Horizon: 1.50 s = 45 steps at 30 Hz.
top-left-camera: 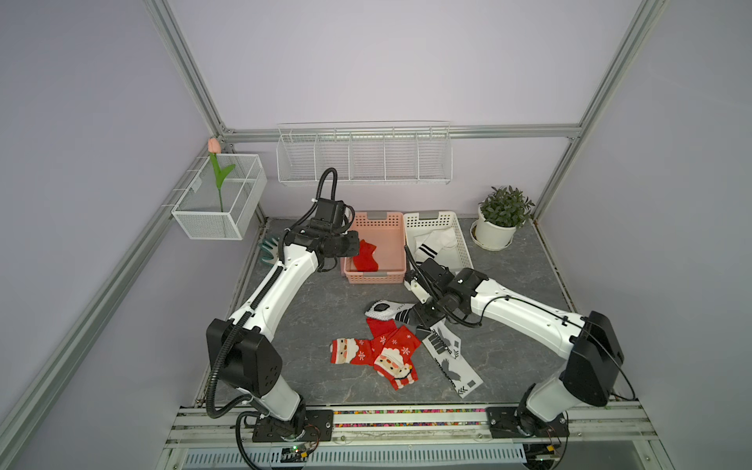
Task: Sort the socks into the basket by color
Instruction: Pick up the sock at the center of the board.
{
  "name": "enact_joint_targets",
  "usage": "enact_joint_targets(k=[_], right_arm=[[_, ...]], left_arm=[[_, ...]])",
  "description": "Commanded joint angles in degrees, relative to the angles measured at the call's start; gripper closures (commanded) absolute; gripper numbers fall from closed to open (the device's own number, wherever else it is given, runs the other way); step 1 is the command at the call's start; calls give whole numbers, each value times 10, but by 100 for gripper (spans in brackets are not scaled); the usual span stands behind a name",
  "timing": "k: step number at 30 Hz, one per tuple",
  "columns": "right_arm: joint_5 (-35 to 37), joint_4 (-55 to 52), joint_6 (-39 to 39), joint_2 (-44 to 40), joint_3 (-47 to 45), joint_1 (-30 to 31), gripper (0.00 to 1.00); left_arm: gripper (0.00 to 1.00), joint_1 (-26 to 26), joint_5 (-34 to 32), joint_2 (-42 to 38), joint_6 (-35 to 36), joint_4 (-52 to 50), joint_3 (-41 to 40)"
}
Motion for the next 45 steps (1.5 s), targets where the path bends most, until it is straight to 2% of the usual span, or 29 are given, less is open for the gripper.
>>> enact_joint_targets(k=[1,13,45], right_arm=[[5,-13,-14,-27,16,-10,82],[0,-17,-30,-41,27,-45,82],[7,-57,-66,-43,140,-77,82]], left_arm=[[83,2,6,-12,0,2,-7],[83,2,7,-11,1,2,-8],[83,4,13,-10,1,3,-9]])
